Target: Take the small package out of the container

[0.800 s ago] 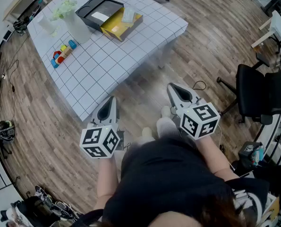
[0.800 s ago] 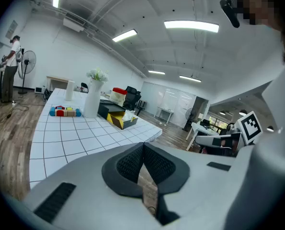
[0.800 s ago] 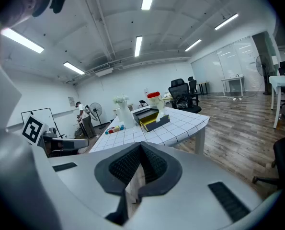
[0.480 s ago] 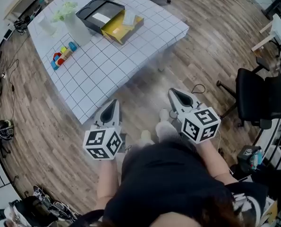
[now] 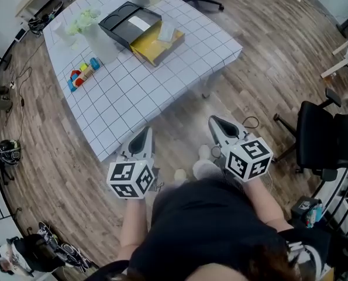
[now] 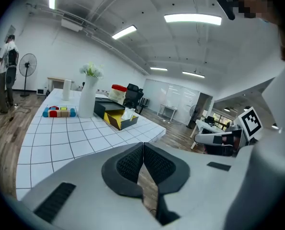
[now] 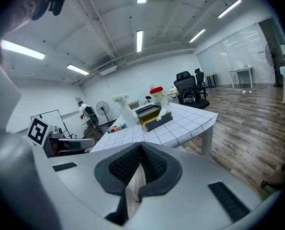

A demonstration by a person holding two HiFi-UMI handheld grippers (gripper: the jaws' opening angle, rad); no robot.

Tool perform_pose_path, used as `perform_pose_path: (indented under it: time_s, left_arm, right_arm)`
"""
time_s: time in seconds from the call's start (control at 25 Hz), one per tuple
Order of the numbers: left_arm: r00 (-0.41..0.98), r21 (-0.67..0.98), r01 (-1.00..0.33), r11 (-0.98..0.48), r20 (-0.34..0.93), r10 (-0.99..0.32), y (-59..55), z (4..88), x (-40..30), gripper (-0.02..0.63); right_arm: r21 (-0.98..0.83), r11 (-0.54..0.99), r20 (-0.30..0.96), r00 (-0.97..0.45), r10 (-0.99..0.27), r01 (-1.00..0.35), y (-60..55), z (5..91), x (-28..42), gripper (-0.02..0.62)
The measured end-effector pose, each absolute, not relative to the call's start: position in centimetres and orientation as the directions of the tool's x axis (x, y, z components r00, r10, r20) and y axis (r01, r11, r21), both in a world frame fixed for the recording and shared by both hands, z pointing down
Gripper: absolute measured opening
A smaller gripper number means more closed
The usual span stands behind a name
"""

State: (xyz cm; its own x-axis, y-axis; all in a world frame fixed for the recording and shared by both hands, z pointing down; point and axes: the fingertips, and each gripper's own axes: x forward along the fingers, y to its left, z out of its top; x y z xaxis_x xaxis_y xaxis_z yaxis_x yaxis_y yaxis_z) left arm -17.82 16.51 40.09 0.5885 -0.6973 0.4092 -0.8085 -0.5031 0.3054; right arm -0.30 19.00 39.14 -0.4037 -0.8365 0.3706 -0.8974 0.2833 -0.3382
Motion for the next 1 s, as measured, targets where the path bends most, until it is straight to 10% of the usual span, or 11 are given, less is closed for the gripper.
perform_pose_path:
  time_s: [1.0]
  left_arm:
    - [0.443, 0.255, -0.896, -0.365, 0.447, -0.777, 7.6, 39.3, -9.4, 0.031]
  right_arm:
    - [-0.357, 0.480, 0.357, -0.592, -0.723, -0.801, 8.7, 39.8, 7.0, 0.015]
